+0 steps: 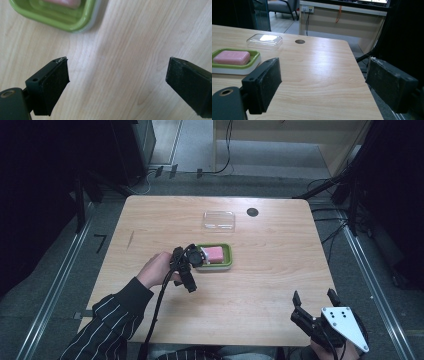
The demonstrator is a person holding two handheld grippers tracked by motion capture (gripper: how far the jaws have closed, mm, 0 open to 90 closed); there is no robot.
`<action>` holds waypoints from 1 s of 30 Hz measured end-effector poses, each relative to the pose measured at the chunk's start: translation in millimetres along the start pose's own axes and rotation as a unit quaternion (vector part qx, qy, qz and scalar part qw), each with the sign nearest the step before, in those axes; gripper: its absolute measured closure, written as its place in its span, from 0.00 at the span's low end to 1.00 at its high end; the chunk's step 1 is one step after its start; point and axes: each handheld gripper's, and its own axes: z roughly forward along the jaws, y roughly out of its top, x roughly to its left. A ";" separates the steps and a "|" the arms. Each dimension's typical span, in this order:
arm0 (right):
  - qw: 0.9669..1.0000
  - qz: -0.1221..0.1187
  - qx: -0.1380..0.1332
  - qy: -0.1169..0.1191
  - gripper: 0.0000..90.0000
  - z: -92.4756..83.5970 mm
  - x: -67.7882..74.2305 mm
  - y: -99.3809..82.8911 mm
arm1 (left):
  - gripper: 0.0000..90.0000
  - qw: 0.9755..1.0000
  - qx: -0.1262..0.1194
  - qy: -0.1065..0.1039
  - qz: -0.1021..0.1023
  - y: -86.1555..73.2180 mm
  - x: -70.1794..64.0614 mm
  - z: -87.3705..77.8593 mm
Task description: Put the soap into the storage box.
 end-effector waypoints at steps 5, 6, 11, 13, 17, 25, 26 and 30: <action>1.000 0.000 0.000 0.001 0.14 0.2 0.3 0.0 | 0.06 1.000 0.002 0.001 -0.013 -11.7 -6.5 2.3; 1.000 0.000 0.000 0.001 0.14 0.2 0.3 0.0 | 0.06 1.000 0.002 0.002 -0.013 -14.2 -7.6 2.6; 1.000 0.000 0.000 0.001 0.14 0.2 0.3 0.0 | 0.06 1.000 0.002 0.004 -0.023 -26.6 -15.5 4.8; 1.000 -0.001 0.000 0.001 0.14 0.2 0.3 0.0 | 0.06 1.000 0.003 0.002 -0.029 -31.7 -18.8 5.8; 1.000 0.000 0.000 0.001 0.14 0.0 0.2 0.0 | 0.06 0.999 0.006 0.001 -0.034 -43.0 -26.2 8.8; 1.000 -0.002 -0.002 0.000 0.14 -0.3 0.2 0.0 | 0.06 0.999 0.003 -0.008 -0.050 -66.3 -38.1 14.8; 1.000 -0.002 -0.002 0.001 0.14 -0.3 0.2 0.0 | 0.06 0.998 0.002 -0.007 -0.056 -68.4 -39.7 15.3; 1.000 -0.001 -0.002 0.001 0.14 -0.2 0.3 0.0 | 0.06 0.998 0.002 -0.011 -0.061 -77.0 -44.3 17.7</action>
